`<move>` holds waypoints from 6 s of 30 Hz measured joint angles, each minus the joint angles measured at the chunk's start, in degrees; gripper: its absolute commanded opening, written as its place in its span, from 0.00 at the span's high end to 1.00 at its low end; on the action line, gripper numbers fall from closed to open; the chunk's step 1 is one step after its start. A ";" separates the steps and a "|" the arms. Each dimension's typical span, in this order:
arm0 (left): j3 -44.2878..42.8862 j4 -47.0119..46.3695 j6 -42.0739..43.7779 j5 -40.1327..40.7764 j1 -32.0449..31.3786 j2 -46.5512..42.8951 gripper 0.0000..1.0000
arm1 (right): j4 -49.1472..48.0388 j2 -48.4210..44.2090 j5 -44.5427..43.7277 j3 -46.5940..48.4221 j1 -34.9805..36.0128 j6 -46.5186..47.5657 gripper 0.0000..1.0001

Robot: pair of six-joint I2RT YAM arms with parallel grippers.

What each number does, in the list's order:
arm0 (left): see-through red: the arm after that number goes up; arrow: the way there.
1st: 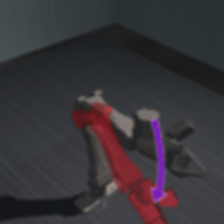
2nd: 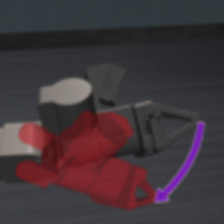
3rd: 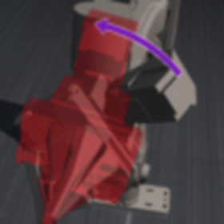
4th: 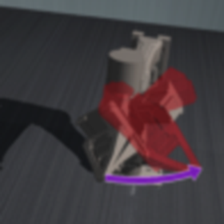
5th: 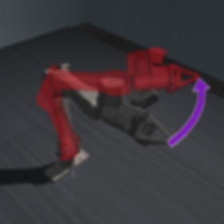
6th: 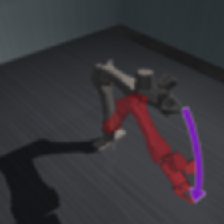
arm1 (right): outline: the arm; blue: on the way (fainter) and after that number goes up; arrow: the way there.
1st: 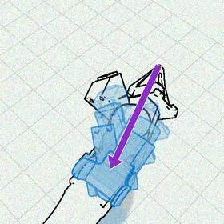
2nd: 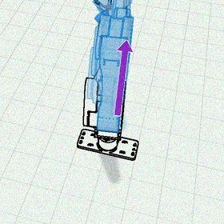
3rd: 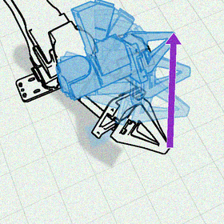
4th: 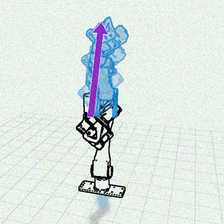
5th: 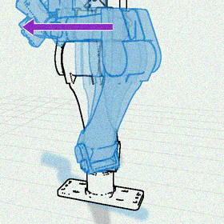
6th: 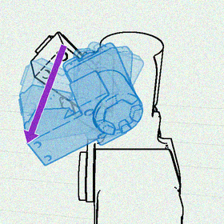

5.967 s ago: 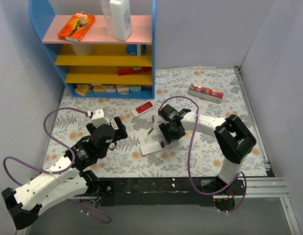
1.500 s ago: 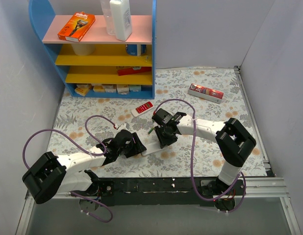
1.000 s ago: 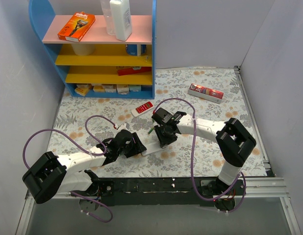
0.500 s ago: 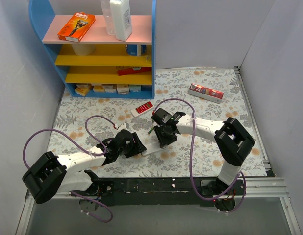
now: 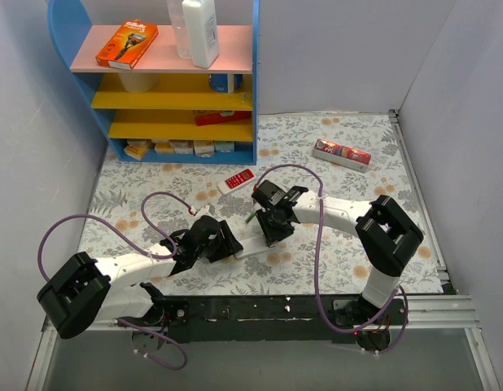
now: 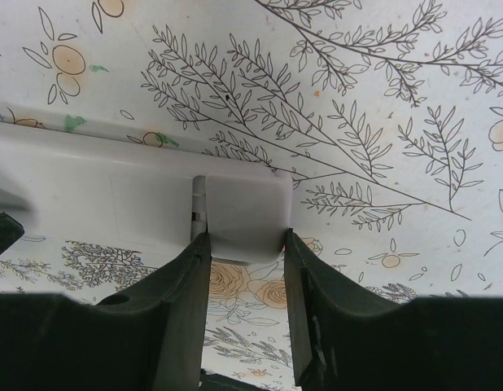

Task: Load the batteries into the remote control

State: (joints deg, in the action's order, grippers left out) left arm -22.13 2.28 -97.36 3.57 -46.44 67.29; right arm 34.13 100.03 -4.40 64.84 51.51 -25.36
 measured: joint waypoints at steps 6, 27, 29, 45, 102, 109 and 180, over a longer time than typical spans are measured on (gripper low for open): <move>0.00 -0.02 0.00 0.00 0.00 0.02 0.50 | 0.00 0.00 0.13 0.00 0.00 0.04 0.51; 0.00 0.00 -0.02 0.00 0.00 0.00 0.50 | 0.09 -0.31 0.35 0.00 0.00 -0.15 0.48; 0.00 0.00 -0.02 0.00 0.00 0.00 0.50 | 0.09 -0.33 0.50 0.00 0.00 -0.22 0.48; 0.00 0.02 -0.09 -0.02 0.09 0.00 0.50 | 0.07 -2.23 1.25 0.00 0.00 -0.70 0.47; 0.00 0.07 -0.44 -0.22 0.20 0.00 0.51 | -18.73 -9.01 9.46 -15.10 -7.52 -6.82 0.59; 0.00 -0.24 -0.44 -1.05 0.20 0.31 0.54 | -18.64 -9.44 10.91 -15.13 -7.23 -6.84 0.61; -0.76 -2.51 -1.99 2.40 -3.32 2.38 0.39 | -11.47 -9.94 6.64 -13.22 -1.86 -11.19 0.67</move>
State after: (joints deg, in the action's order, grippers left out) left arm -22.90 -0.23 -99.35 5.98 -49.76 69.67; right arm 22.65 90.08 2.24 51.62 49.65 -36.56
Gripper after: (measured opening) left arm 0.523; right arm 0.236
